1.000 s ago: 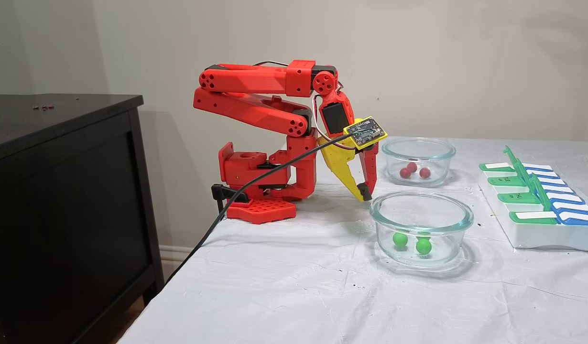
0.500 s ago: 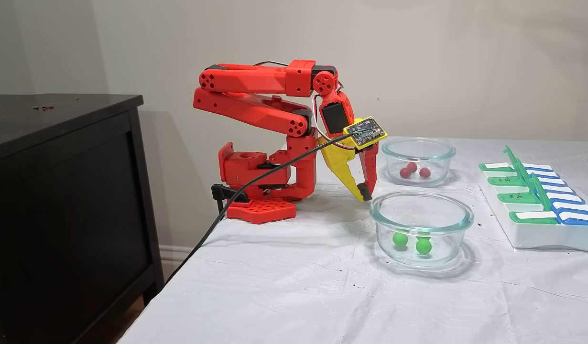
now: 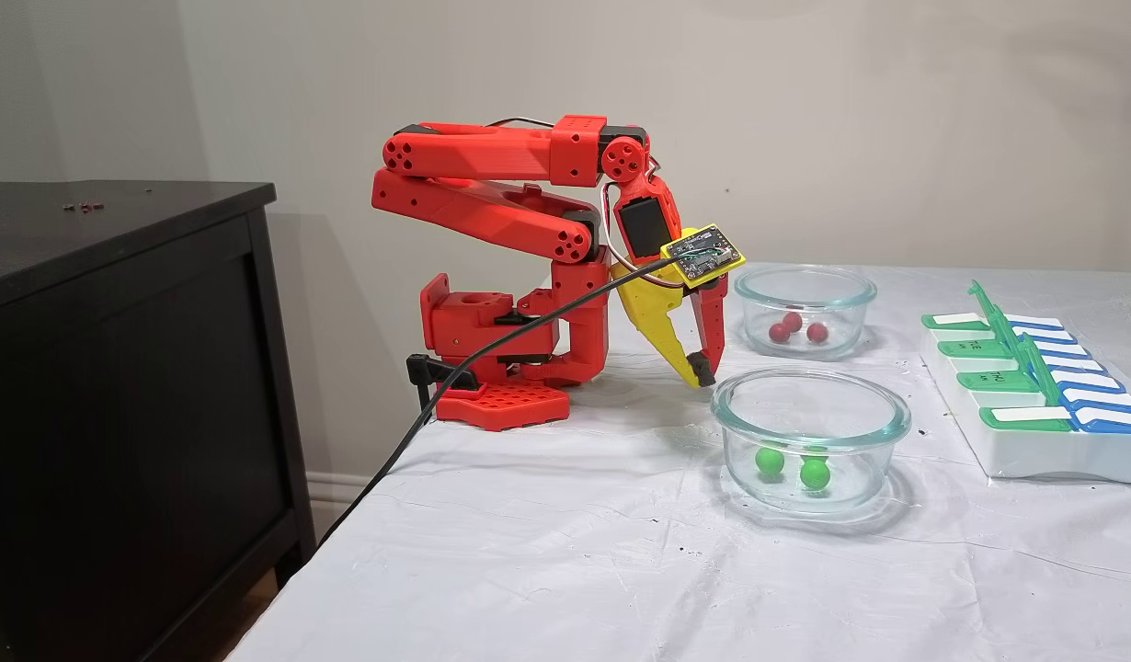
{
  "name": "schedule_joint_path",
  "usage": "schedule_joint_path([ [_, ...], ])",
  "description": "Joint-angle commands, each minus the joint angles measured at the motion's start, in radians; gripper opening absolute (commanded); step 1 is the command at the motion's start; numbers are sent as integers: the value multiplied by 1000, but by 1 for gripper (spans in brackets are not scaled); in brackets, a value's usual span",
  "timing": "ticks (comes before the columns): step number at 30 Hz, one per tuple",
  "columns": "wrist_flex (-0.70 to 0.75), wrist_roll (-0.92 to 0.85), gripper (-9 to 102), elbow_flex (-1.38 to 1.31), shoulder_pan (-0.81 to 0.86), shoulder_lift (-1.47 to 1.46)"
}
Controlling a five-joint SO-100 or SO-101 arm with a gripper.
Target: Sort medicines into box.
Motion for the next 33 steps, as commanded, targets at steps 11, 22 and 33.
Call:
schedule_joint_path([
  [11,-8,-80,0,-21,-130,25],
  [22,-54,-193,0,-35,-259,26],
  [33,-31,-103,0,-416,-273,23],
])
